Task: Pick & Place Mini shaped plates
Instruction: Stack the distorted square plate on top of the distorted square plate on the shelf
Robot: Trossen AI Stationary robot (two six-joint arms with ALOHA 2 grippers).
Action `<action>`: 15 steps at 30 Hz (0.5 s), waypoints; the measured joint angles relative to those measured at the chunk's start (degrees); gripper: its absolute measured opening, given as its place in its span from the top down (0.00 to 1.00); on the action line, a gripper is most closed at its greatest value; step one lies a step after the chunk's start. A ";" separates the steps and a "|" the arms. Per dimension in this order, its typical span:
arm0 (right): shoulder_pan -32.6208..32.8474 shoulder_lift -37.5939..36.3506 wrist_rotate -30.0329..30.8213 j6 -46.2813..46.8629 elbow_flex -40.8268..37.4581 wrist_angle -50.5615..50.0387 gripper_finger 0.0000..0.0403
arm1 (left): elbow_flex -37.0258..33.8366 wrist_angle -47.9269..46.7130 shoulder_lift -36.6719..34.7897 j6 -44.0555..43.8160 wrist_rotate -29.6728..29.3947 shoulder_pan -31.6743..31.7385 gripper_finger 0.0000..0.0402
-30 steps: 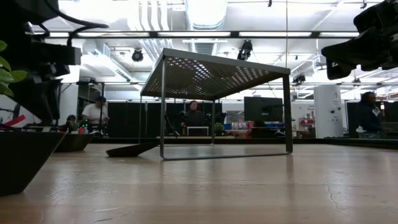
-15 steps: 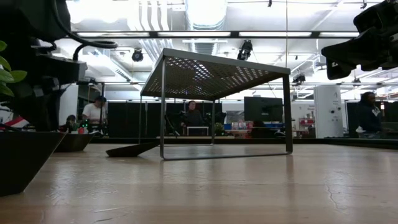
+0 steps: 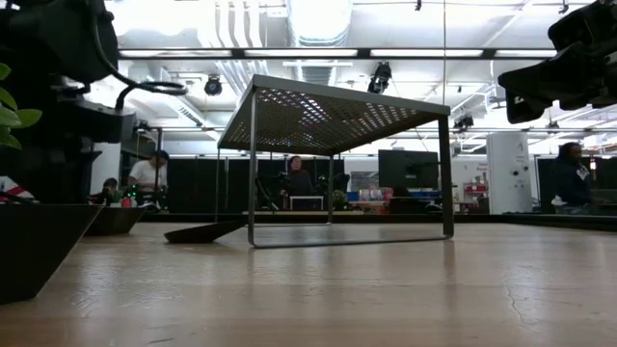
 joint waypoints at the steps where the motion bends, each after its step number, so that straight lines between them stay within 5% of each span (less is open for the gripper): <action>1: 0.00 0.00 0.00 0.00 0.00 0.00 0.98 | 0.23 -0.01 -0.19 0.00 -0.03 0.00 0.80; 15: 0.00 0.00 0.00 0.00 0.00 0.00 0.98 | 2.46 -1.18 -1.13 -1.89 0.03 0.15 0.99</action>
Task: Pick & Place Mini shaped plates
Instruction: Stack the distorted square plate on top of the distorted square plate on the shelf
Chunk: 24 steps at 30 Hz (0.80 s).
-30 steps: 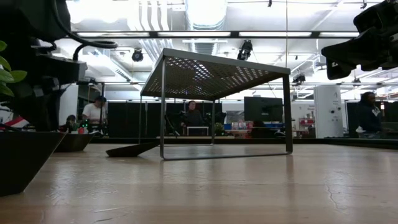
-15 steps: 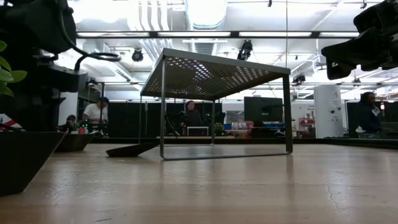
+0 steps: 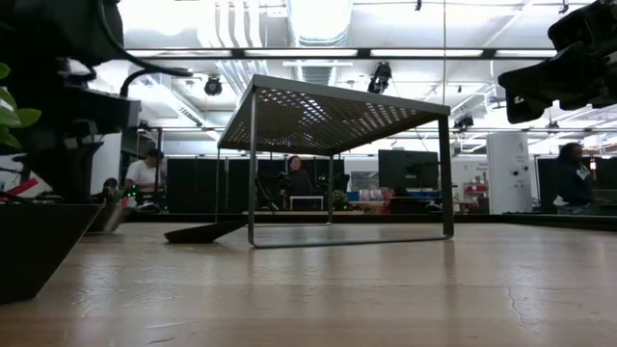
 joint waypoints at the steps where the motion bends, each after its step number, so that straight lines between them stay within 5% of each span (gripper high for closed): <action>1: 0.00 0.00 0.00 0.00 0.00 0.00 0.98 | 0.53 -0.68 0.00 -0.01 -0.24 0.02 0.99; 24: 0.00 0.00 0.00 0.00 0.00 0.00 0.98 | 12.46 -16.84 -0.02 -2.77 -4.29 0.02 1.00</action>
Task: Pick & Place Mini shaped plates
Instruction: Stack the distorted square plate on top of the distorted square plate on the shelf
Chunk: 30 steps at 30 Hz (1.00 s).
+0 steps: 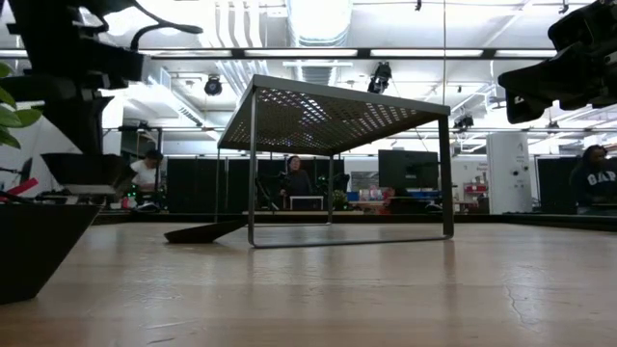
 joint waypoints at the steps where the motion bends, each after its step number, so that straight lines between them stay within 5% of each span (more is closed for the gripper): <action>1: 0.00 0.00 0.00 0.00 0.00 0.00 0.98 | 0.53 -0.71 0.00 -0.44 -0.17 0.00 1.00; 30: 0.00 0.00 0.00 0.00 0.00 0.00 0.98 | 14.70 -9.49 -0.02 -5.22 -6.44 0.02 1.00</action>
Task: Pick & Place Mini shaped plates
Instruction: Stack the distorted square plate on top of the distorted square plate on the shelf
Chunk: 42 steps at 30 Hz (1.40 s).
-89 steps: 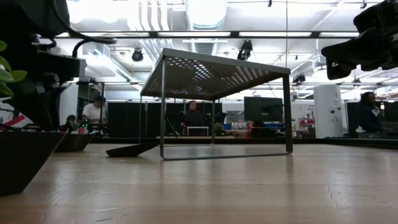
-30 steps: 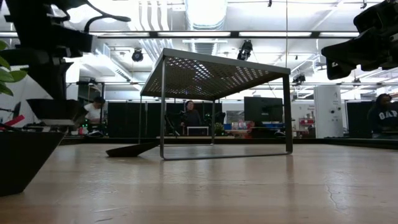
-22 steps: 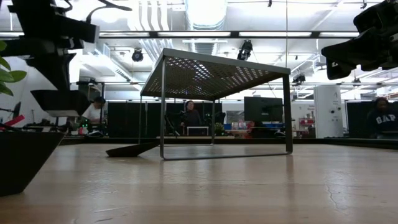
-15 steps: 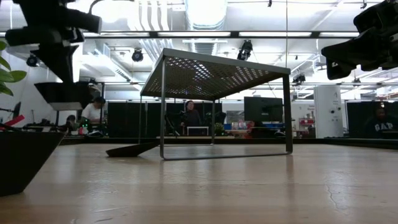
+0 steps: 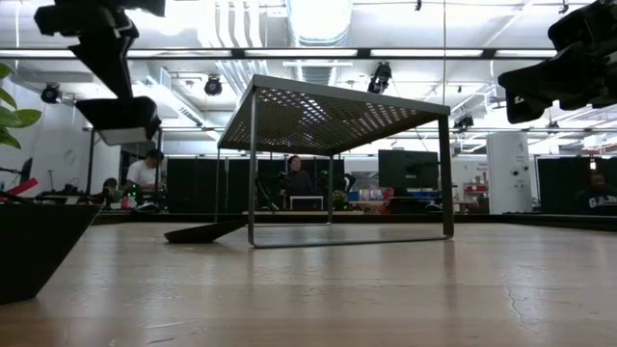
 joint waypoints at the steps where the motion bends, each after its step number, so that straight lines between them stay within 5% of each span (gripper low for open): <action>1: 0.00 0.00 0.00 0.00 0.00 0.00 0.98 | 0.50 -0.37 0.01 -0.01 -0.28 0.00 1.00; 19: 0.00 0.00 0.00 0.00 0.00 0.00 0.98 | 5.54 0.29 -0.02 -2.17 -7.88 0.00 1.00; 39: 0.00 0.00 0.00 0.00 0.00 0.00 0.98 | 6.11 16.42 0.02 -2.15 -13.32 2.78 1.00; 42: 0.00 0.00 0.00 0.00 0.00 0.00 0.98 | 6.11 20.22 0.04 3.63 -13.34 4.27 1.00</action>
